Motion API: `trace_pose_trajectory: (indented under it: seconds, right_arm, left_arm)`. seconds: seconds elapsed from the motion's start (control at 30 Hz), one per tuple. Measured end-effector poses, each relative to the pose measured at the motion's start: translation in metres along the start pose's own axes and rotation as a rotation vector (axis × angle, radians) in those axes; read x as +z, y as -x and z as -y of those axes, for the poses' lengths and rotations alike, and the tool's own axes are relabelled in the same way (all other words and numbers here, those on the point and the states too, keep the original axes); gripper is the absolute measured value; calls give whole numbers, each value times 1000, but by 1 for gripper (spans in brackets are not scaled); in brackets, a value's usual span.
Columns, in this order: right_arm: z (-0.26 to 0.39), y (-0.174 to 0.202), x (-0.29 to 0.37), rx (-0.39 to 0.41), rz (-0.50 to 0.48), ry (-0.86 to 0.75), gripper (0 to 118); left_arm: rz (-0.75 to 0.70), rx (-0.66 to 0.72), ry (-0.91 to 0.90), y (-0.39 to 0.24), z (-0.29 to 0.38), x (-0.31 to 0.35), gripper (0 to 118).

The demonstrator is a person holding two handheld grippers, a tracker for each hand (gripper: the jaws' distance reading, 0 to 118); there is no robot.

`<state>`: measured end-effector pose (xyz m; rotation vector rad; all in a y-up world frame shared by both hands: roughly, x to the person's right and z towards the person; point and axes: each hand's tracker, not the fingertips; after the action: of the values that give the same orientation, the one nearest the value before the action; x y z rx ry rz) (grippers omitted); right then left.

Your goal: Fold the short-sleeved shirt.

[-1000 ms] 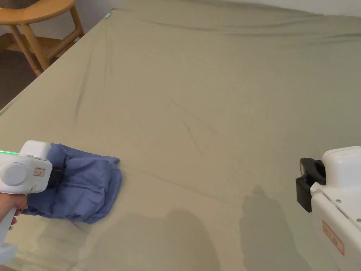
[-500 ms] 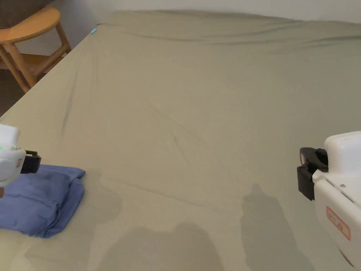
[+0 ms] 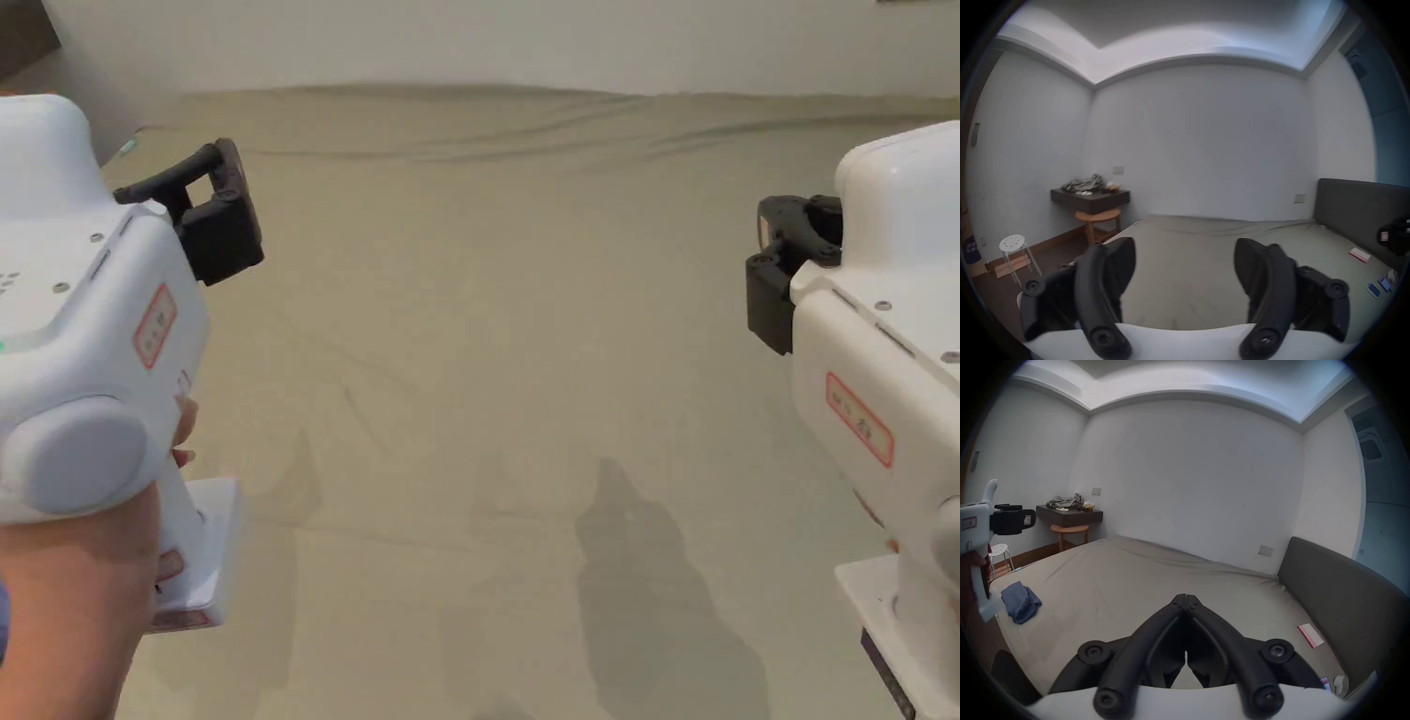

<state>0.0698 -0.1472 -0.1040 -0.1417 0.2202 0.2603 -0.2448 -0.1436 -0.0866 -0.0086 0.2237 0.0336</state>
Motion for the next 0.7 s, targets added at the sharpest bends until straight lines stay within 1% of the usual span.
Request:
trace_pose_trajectory:
  seconds: [0.07, 0.13, 0.2, 0.27, 0.33, 0.47, 0.57, 0.63, 0.7]
  right_arm:
    - [-2, 5, 14, 7, 6, -20, 0]
    - [-1, 6, 24, 12, 14, -30, 0]
    - [4, 1, 29, 9, 13, -34, 0]
    - [8, 1, 38, -11, 19, -52, 0]
    - [14, 0, 43, -22, 28, -66, 0]
    - [21, 8, 51, -10, 43, -63, 0]
    - [23, 13, 52, -21, 32, -53, 0]
    - [24, 16, 52, -21, 31, -50, 0]
    - [26, 18, 52, -7, 40, -54, 0]
  left_arm:
    - [59, -30, -25, -27, 0, 12, 43]
    - [108, -76, -35, -53, 4, 20, 3]
    - [125, -106, -48, -71, 8, 32, 1]
    - [149, -93, -47, -85, 12, 42, 0]
    - [198, -76, -21, -92, 18, 51, 0]
    - [201, -90, 17, -103, 26, 60, 0]
    - [243, -66, 41, -104, 26, 63, 0]
    - [234, -91, 35, -107, 28, 65, 0]
    - [223, -154, 15, -111, 29, 68, 0]
